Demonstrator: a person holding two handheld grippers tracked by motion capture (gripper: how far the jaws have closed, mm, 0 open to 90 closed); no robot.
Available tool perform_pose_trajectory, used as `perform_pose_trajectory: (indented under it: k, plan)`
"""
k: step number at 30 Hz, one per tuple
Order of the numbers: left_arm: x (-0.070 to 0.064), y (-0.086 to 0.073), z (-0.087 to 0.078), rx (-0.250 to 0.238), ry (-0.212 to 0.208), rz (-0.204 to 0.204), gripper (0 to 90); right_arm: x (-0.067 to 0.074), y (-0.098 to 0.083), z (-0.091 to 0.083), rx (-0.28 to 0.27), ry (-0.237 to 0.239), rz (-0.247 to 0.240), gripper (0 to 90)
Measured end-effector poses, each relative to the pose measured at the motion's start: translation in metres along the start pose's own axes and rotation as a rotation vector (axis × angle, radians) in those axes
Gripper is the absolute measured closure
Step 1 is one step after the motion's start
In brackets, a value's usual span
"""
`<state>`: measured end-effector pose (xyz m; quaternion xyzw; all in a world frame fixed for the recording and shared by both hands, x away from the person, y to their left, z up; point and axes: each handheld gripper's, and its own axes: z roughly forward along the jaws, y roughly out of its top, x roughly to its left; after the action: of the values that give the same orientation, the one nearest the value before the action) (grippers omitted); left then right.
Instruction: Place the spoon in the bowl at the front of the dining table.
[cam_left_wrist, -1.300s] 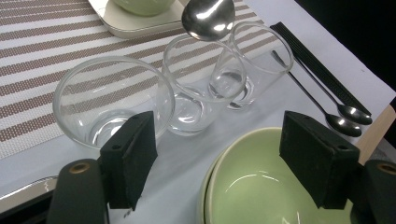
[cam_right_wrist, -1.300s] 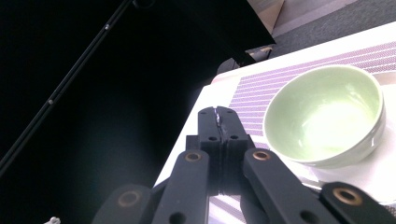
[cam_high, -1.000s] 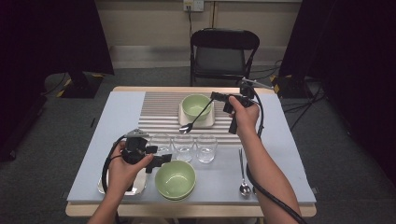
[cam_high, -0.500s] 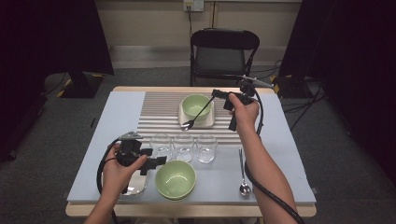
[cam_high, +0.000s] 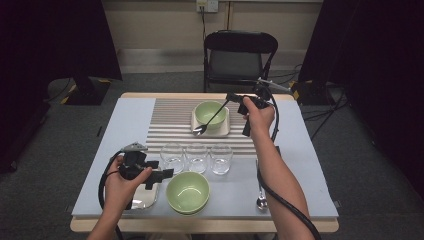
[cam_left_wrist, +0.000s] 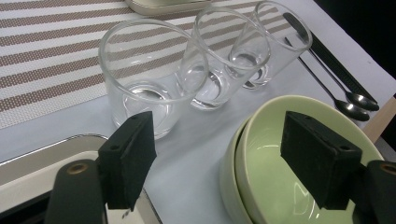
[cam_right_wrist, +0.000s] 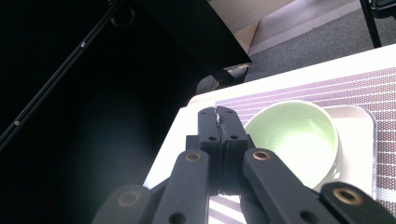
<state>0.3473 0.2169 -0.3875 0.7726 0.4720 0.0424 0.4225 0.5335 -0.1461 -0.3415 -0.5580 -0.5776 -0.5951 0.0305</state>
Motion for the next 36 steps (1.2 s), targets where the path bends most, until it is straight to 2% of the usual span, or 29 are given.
perform_pose_trajectory:
  k: [17,36]
  plan:
    - [0.003,0.001,0.003,0.002,-0.007,-0.006,26.2,-0.006,0.008,0.001,-0.040,-0.017,0.012,90.0]
    - [0.003,0.006,0.008,0.015,-0.017,0.001,26.2,-0.009,0.010,0.004,-0.044,-0.030,0.014,90.0]
